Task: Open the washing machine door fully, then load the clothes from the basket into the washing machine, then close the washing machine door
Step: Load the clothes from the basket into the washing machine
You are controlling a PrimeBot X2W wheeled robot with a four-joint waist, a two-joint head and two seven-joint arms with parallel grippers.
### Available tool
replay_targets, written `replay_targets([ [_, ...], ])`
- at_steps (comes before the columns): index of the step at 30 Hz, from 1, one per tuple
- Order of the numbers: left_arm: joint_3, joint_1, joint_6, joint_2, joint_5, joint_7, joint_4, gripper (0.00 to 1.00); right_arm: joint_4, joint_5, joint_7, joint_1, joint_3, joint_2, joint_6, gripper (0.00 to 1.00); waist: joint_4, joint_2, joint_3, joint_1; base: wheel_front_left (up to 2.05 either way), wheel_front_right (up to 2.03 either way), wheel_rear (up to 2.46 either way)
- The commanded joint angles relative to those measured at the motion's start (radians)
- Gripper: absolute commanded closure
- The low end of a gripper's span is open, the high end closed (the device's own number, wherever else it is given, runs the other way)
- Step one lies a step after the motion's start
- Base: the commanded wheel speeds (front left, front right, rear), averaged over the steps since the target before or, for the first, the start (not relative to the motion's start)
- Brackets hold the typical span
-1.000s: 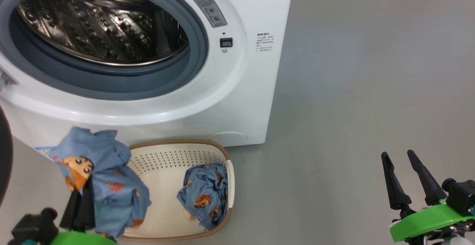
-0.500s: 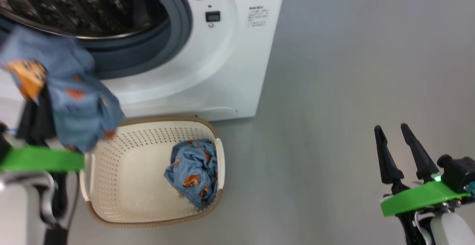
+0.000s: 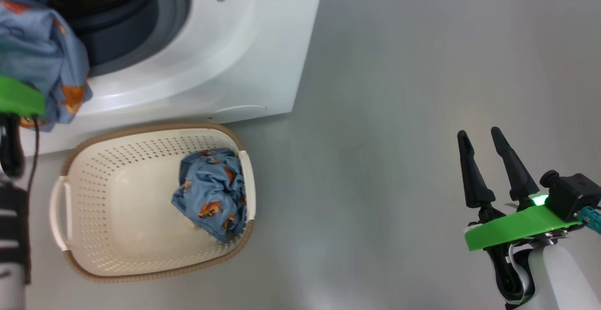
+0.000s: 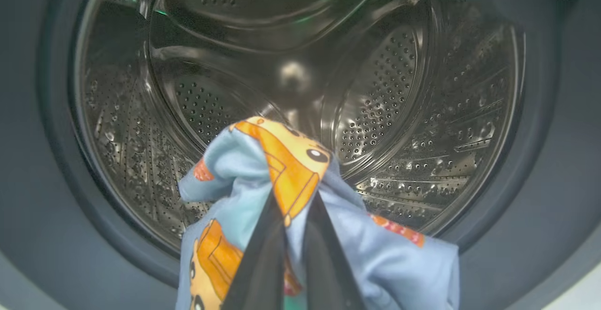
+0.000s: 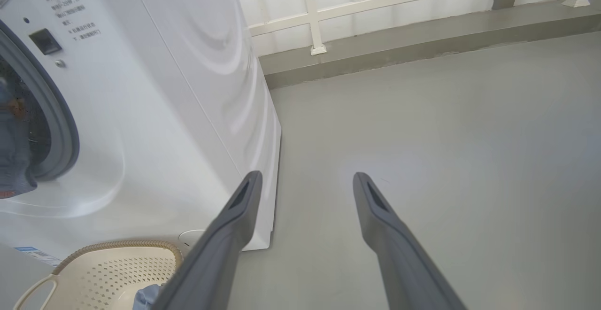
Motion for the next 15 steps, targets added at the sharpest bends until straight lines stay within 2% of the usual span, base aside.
replay_targets([
  [1, 0.010, -0.060, -0.001, 0.061, 0.011, -0.006, 0.033, 1.00, -0.025, 0.017, -0.005, -0.012, 0.025, -0.001, 0.002, 0.00, -0.035, -0.0001, 0.038, 0.0000, 0.00, 0.00, 0.00],
  [10, -0.041, -0.245, -0.001, 0.106, 0.007, -0.006, 0.293, 1.00, -0.024, 0.019, -0.005, -0.035, 0.055, 0.017, 0.002, 0.00, -0.076, -0.0001, 0.076, 0.0000, 0.00, 0.00, 0.00],
  [15, -0.064, -0.343, -0.001, 0.134, 0.031, -0.006, 0.322, 1.00, -0.024, 0.022, -0.005, -0.048, 0.069, 0.023, 0.002, 0.00, -0.099, -0.0001, 0.099, 0.0000, 0.00, 0.00, 0.00],
])
